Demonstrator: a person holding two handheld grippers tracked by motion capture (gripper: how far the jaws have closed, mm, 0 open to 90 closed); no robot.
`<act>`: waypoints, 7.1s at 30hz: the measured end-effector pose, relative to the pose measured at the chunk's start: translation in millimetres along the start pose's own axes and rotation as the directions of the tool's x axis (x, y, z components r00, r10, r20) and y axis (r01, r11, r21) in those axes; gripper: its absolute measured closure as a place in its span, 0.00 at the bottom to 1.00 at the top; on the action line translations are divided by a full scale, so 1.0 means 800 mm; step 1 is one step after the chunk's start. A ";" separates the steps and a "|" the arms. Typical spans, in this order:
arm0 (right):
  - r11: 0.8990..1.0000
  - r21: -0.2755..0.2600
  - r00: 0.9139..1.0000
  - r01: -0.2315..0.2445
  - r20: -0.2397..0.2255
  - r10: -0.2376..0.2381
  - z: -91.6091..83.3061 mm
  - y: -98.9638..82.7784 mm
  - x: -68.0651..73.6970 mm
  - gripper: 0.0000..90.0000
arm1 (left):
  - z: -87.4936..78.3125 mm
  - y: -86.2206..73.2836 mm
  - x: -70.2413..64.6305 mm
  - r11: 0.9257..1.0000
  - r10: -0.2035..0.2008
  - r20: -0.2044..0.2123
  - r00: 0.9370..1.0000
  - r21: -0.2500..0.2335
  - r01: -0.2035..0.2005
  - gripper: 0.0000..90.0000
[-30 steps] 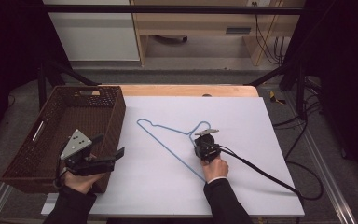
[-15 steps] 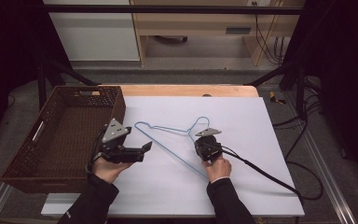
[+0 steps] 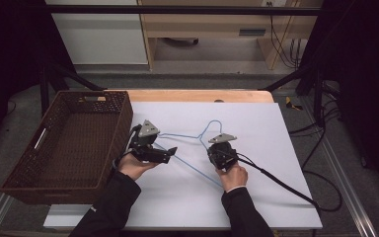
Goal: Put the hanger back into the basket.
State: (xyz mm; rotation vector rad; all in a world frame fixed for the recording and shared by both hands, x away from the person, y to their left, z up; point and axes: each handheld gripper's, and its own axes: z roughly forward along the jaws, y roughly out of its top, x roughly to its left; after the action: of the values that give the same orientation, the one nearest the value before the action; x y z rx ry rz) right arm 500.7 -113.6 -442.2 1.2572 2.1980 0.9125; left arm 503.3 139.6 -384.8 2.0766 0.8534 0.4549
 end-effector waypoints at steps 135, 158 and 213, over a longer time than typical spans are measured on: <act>0.947 -0.320 0.998 -0.006 -0.065 -0.016 -0.141 -0.046 -0.085 0.08 | -0.001 0.042 -0.059 0.930 0.325 -0.220 0.920 0.251 -0.269 0.96; 0.952 -0.303 0.997 -0.049 -0.064 0.031 -0.147 -0.079 -0.103 0.02 | -0.088 0.079 -0.035 0.954 0.258 -0.240 0.936 0.218 -0.207 0.96; 0.956 -0.291 0.997 -0.048 -0.068 0.030 -0.146 -0.081 -0.105 0.01 | -0.245 0.029 0.152 0.973 0.051 -0.537 0.842 0.217 0.079 0.96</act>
State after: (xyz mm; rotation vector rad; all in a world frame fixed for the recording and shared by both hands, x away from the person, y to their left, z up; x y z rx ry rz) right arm 427.4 -248.1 -405.6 1.1461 1.9975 1.2568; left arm 485.4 325.6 -247.9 2.1801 1.3008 1.0091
